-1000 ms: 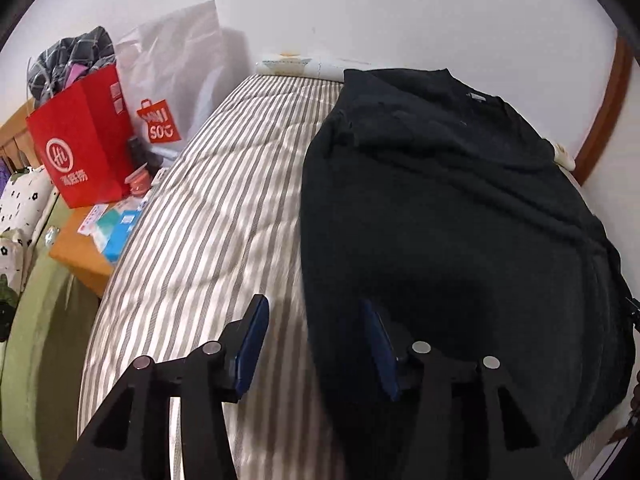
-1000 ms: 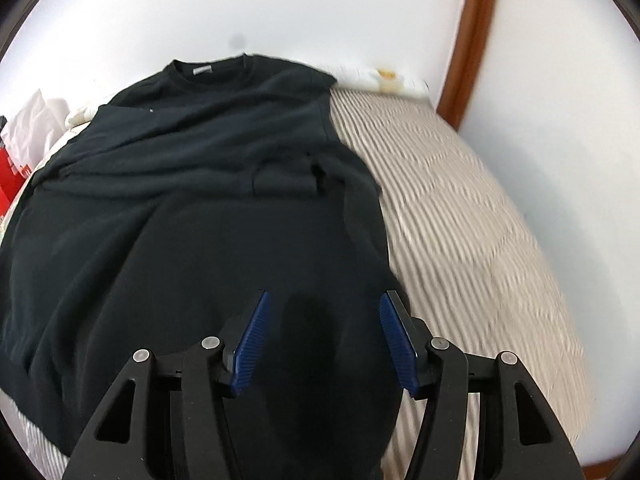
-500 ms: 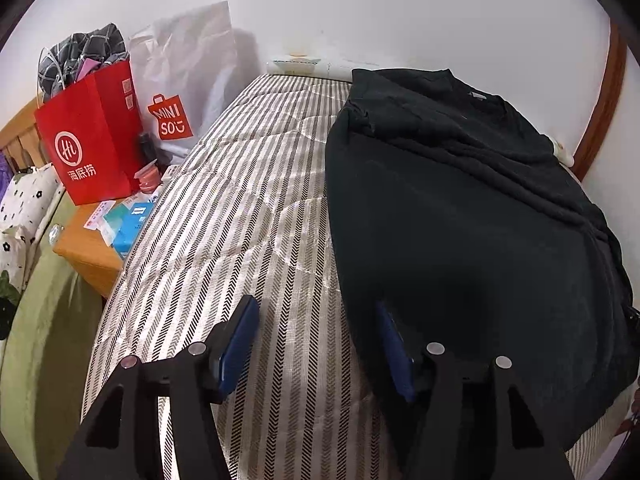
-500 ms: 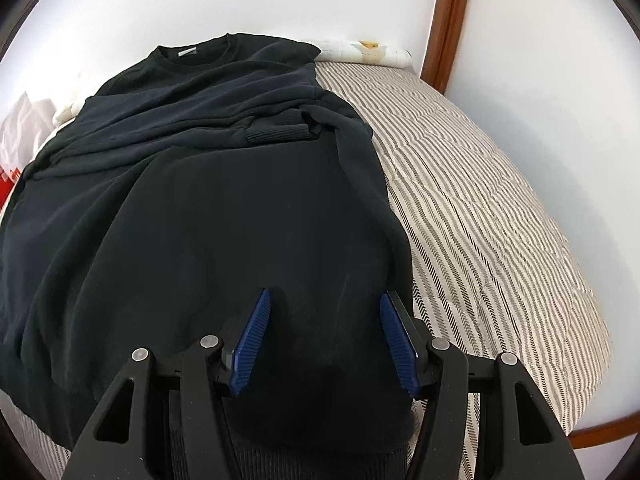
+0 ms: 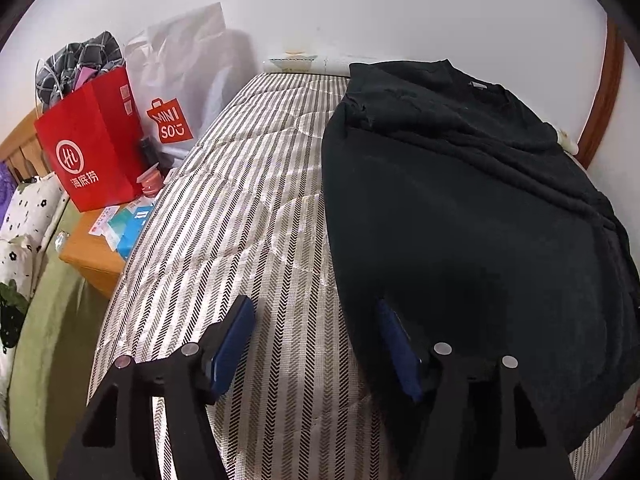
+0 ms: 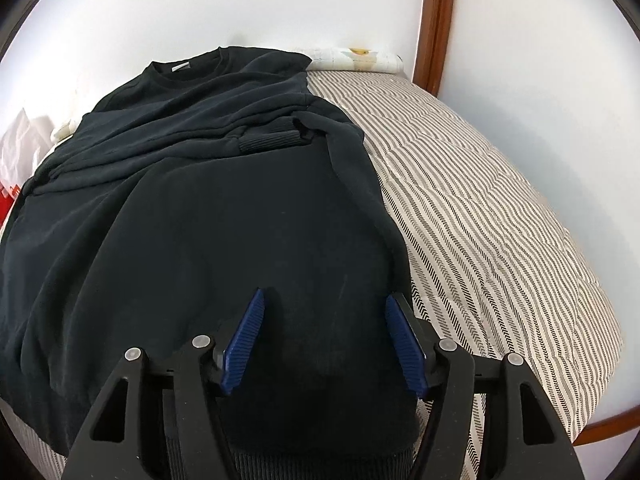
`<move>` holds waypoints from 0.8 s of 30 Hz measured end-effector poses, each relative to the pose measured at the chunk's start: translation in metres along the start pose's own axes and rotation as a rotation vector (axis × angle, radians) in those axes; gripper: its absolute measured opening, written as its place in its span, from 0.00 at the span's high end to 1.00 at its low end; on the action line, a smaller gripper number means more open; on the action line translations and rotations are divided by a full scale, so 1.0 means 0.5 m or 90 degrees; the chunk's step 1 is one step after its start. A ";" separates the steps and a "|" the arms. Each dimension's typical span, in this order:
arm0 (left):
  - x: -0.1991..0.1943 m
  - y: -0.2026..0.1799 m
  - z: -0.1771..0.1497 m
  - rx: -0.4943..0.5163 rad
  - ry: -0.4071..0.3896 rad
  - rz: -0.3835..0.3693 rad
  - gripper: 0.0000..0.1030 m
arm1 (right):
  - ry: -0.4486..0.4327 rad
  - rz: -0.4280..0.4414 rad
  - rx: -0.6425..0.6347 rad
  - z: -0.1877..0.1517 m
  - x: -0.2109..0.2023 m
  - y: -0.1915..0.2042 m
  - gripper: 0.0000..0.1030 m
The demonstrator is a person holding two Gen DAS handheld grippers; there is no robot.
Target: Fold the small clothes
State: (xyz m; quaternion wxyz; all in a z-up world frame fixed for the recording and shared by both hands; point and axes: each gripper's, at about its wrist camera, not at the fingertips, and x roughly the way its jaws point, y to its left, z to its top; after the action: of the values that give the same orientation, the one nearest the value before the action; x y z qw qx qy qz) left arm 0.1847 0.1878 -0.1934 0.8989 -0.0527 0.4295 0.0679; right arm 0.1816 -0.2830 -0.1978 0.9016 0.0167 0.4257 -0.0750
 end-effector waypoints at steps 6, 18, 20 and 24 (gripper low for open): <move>0.000 0.002 0.000 0.000 0.000 0.000 0.39 | -0.003 -0.002 -0.003 -0.002 -0.002 0.002 0.40; 0.001 0.001 0.000 0.001 0.001 0.001 0.39 | -0.004 0.000 -0.001 -0.003 -0.001 0.001 0.40; 0.000 0.001 0.000 0.001 0.001 0.000 0.39 | -0.004 0.001 0.000 -0.003 -0.002 0.000 0.40; 0.000 0.001 0.000 0.001 0.001 0.000 0.38 | -0.004 0.000 0.001 -0.003 -0.002 0.001 0.40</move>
State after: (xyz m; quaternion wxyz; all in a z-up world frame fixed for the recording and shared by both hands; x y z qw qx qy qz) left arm 0.1848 0.1882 -0.1935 0.8987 -0.0519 0.4301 0.0679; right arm 0.1797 -0.2824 -0.1980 0.9030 0.0171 0.4228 -0.0751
